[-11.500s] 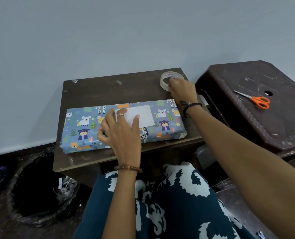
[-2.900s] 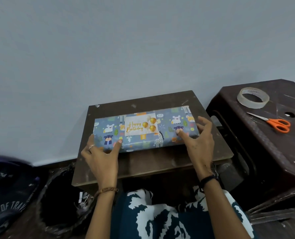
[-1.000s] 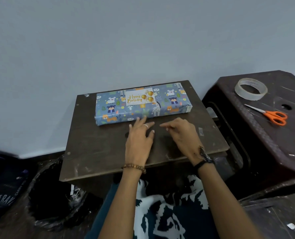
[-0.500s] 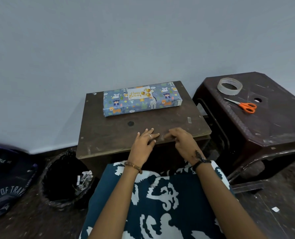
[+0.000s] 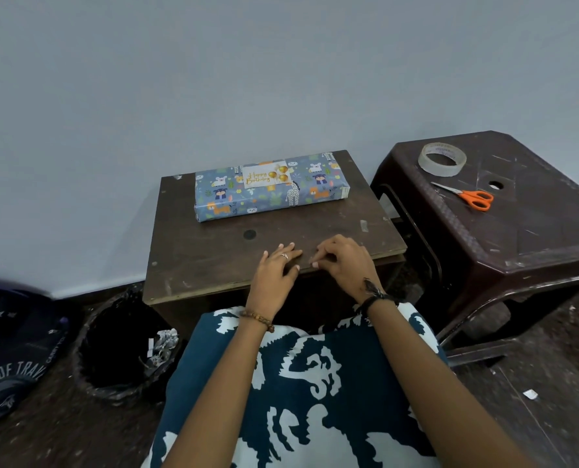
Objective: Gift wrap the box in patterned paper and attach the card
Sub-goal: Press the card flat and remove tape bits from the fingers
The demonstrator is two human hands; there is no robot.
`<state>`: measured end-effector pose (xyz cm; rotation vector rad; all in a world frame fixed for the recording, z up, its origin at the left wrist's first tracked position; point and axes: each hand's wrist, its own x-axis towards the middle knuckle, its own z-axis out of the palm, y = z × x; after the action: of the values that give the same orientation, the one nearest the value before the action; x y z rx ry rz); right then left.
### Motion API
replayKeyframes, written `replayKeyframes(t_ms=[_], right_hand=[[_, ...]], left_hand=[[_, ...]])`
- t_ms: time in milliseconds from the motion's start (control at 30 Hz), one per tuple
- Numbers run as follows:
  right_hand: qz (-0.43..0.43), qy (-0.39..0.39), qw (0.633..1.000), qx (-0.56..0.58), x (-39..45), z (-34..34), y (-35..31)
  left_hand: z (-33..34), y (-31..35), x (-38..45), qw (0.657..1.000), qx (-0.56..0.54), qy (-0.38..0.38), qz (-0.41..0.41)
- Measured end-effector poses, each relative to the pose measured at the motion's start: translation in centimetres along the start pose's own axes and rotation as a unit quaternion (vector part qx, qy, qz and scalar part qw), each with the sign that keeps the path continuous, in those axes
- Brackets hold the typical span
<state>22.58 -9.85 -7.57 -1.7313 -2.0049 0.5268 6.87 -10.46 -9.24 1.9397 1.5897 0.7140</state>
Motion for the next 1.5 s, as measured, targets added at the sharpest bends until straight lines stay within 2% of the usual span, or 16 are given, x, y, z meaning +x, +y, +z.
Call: replayKeyframes(t_ms=[100, 167, 233, 267, 433, 600, 867, 1233, 1400, 1500], right_hand=[[0.034, 0.010, 0.999, 0.008, 0.4, 0.3, -0.3], [0.074, 0.058, 0.990, 0.104, 0.8, 0.5, -0.6], [0.116, 0.134, 0.958, 0.226, 1.1, 0.2, -0.7], [0.133, 0.168, 0.944, 0.251, 1.2, 0.0, -0.7], [0.217, 0.248, 0.929, 0.169, 1.4, -0.9, 1.2], [0.297, 0.189, 0.934, 0.063, 2.0, -1.2, 2.9], [0.255, 0.113, 0.956, -0.089, 2.1, -1.4, 2.4], [0.245, 0.174, 0.953, -0.034, 1.7, -1.4, 2.1], [0.249, 0.119, 0.955, -0.107, 2.3, -1.7, 2.3], [0.244, 0.126, 0.956, -0.105, 2.2, -1.7, 2.4]], left_hand=[[0.1, 0.0, 0.1, 1.000, 0.006, 0.012, -0.003], [0.2, 0.0, 0.2, 1.000, 0.002, 0.021, -0.006], [0.3, 0.0, 0.3, 1.000, 0.001, 0.026, -0.005], [0.3, 0.0, 0.3, 1.000, 0.002, 0.029, -0.004], [0.6, 0.3, 0.6, 1.000, 0.007, 0.029, 0.001], [1.5, 1.2, 1.0, 0.999, 0.030, 0.019, 0.015], [2.3, 1.6, 1.2, 0.998, 0.049, 0.039, 0.007], [2.0, 1.4, 1.1, 0.999, 0.046, 0.023, 0.017], [1.9, 1.6, 1.1, 0.999, 0.048, 0.020, 0.016], [1.9, 1.6, 1.1, 0.999, 0.046, 0.019, 0.017]])
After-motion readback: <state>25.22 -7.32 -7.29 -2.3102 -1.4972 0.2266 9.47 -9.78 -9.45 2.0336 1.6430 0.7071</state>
